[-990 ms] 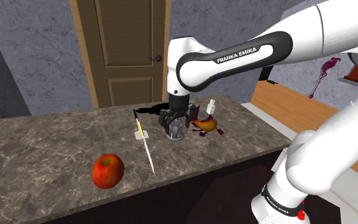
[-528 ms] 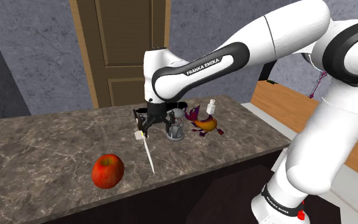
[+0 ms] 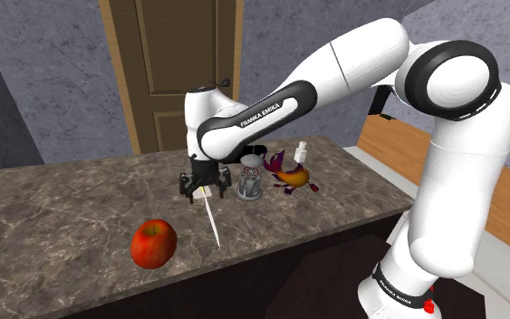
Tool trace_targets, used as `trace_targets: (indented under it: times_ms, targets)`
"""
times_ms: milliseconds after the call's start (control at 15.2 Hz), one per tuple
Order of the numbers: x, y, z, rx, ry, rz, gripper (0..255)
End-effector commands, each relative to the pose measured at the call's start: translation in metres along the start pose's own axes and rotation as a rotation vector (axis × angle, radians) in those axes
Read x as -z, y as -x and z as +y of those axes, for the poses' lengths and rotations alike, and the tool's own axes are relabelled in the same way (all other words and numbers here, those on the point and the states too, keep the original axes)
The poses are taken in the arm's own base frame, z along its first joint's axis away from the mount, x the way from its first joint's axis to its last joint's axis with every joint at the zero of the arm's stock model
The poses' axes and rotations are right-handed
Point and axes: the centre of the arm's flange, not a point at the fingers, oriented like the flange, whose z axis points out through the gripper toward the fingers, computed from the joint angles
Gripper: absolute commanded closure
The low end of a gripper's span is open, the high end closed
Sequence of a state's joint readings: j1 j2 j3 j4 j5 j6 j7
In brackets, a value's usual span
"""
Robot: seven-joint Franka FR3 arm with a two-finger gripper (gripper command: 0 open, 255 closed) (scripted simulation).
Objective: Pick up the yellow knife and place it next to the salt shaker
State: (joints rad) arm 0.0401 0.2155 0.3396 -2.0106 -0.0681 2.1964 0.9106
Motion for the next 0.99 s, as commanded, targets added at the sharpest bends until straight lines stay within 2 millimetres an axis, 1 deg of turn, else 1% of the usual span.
trace_targets:
  times_ms: [0, 198, 660, 726, 924]
  targets:
    - [-0.009, 0.000, 0.000, -0.001, 0.000, 0.001, 0]
    - [-0.023, 0.000, 0.000, -0.001, 0.000, 0.001, 0]
    - [-0.023, 0.000, 0.000, -0.001, 0.000, 0.001, 0]
    - [-0.023, 0.000, 0.000, -0.001, 0.000, 0.001, 255]
    - [-0.023, 0.000, 0.000, -0.001, 0.000, 0.001, 255]
